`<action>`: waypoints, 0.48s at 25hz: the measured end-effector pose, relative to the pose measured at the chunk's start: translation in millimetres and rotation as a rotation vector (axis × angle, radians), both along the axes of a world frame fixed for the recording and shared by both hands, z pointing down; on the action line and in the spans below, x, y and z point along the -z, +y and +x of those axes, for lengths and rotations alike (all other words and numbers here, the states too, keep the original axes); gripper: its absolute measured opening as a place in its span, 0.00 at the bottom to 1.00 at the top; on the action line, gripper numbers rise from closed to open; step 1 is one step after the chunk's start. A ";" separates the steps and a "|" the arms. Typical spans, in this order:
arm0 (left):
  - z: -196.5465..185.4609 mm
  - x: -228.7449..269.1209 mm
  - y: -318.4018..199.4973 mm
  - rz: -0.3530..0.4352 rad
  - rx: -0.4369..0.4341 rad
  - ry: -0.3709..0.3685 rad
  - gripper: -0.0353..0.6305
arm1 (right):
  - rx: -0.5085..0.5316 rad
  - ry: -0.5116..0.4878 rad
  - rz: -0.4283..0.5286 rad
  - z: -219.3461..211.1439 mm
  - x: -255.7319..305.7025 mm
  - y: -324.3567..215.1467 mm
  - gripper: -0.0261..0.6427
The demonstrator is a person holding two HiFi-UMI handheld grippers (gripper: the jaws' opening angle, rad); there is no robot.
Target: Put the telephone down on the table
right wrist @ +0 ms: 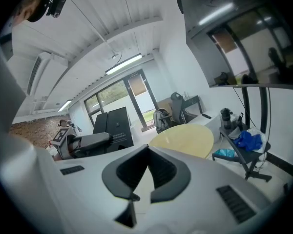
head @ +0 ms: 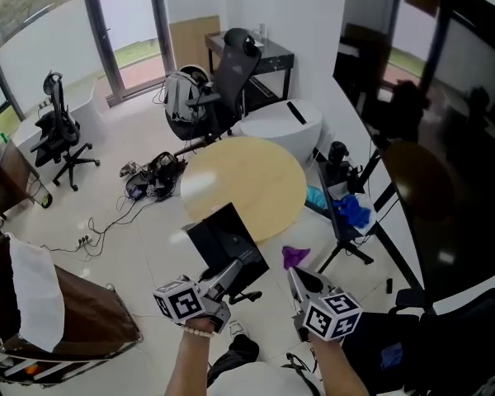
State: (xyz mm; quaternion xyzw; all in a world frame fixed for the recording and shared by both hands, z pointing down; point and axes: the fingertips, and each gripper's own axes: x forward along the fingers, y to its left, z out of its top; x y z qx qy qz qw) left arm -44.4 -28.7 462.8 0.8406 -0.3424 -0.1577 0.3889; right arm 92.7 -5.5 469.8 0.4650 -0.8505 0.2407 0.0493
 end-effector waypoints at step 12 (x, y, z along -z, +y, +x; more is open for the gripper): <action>-28.0 -29.8 -75.8 -0.067 -0.081 0.010 0.30 | -0.026 -0.002 -0.022 -35.9 -7.1 -78.4 0.05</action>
